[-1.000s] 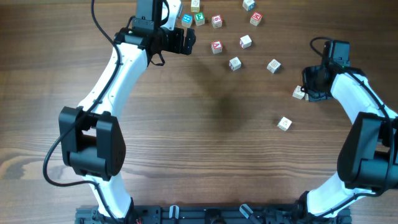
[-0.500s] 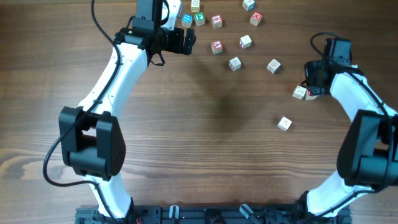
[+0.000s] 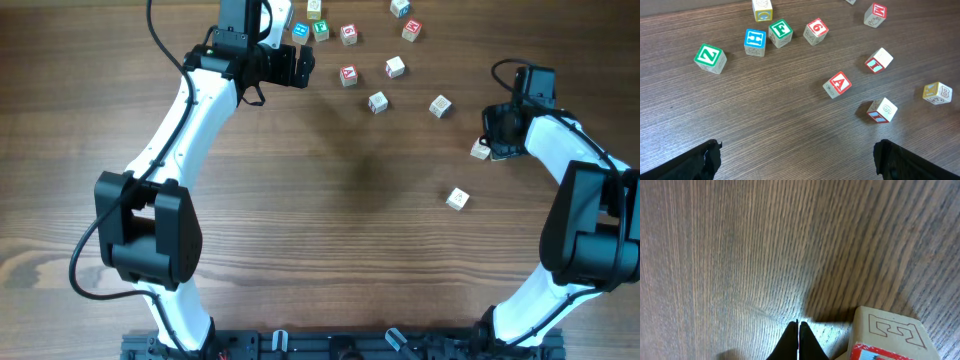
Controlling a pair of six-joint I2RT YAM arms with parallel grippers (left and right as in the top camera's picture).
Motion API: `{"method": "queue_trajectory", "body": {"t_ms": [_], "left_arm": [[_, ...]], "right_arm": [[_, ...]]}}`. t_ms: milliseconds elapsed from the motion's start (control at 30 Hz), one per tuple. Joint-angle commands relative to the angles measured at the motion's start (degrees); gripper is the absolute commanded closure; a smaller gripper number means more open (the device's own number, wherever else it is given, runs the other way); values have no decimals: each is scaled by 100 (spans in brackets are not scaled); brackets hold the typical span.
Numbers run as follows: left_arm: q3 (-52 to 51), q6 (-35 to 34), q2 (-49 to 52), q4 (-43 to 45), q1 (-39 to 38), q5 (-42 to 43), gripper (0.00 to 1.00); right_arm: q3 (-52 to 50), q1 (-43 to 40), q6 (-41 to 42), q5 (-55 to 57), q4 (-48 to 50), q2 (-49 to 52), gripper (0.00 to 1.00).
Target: Form a circle
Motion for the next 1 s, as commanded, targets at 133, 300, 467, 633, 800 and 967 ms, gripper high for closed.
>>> {"method": "queue_trajectory", "body": {"t_ms": [133,300,467,633,800,967], "left_arm": [[-28,-13,50,-2,-26,24,0],[-28,-13,50,-2,-26,24,0],[-28,-13,50,-2,-26,22,0],[-28,-13,50,-2,-26,24,0],[-28,-13,50,-2,-26,24,0],[-28,-15,50,-2,-26,24,0]], "right_arm": [[90,11,-146,-57,-37,55,96],[92,11,-133,-74,-68,55,96],[297,-85,-155,-98,-20,-111,96],[614,-76,-260,-422,-55,-280,96],[612,-79,173,-262,-920,-278,96],[610,-79,157,-162,-1180,-278,96]]}}
